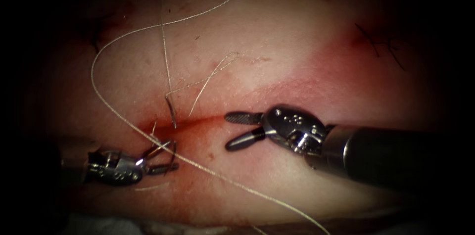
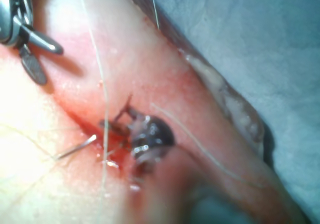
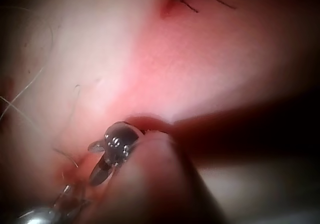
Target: Wound Closure
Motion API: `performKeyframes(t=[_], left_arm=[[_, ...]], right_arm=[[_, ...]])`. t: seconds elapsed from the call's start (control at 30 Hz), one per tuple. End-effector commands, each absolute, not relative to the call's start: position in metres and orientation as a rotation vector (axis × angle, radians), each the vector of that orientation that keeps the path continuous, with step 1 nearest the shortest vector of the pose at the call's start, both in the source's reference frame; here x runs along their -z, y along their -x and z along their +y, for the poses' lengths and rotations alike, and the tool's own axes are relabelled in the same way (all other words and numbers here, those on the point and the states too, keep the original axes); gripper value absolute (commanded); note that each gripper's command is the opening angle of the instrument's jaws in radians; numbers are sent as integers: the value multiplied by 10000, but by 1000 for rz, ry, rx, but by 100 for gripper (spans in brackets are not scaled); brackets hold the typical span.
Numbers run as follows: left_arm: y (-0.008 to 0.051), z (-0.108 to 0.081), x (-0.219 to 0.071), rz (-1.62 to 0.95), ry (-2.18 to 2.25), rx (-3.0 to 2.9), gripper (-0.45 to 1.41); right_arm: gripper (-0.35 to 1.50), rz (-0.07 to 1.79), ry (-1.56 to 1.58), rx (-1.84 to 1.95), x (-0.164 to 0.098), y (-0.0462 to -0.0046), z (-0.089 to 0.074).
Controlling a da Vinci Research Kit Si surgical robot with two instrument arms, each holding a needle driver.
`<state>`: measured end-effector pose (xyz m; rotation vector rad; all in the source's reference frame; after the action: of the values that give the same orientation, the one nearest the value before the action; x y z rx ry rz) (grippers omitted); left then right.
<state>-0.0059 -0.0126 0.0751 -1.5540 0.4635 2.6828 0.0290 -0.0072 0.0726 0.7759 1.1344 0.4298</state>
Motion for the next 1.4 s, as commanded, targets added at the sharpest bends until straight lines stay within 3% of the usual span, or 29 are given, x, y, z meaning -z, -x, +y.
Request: performKeyframes(t=[0.03, 0.4, 0.53, 0.6, 0.63, 1.07, 1.4], left_arm=[[65, -132, -758, 458, 1555, -2682, 46], [78, -131, -756, 449, 1562, -2677, 44], [77, -131, -755, 447, 1564, -2677, 27], [76, -132, -755, 447, 1564, -2677, -6], [75, -134, -753, 452, 1566, -2682, -45], [84, -222, -660, 224, 1598, -2708, -45], [56, -235, -552, 149, 1605, -2711, -45]], right_arm=[[128, 1137, -780, -438, -732, -297, -78], [128, 1143, -773, -447, -735, -297, -80], [128, 1148, -771, -449, -737, -297, -80], [128, 1146, -773, -455, -738, -296, -80], [128, 1148, -773, -458, -738, -296, -80], [128, 1154, -779, -466, -736, -290, -80], [126, 1158, -782, -471, -734, -282, -84]])
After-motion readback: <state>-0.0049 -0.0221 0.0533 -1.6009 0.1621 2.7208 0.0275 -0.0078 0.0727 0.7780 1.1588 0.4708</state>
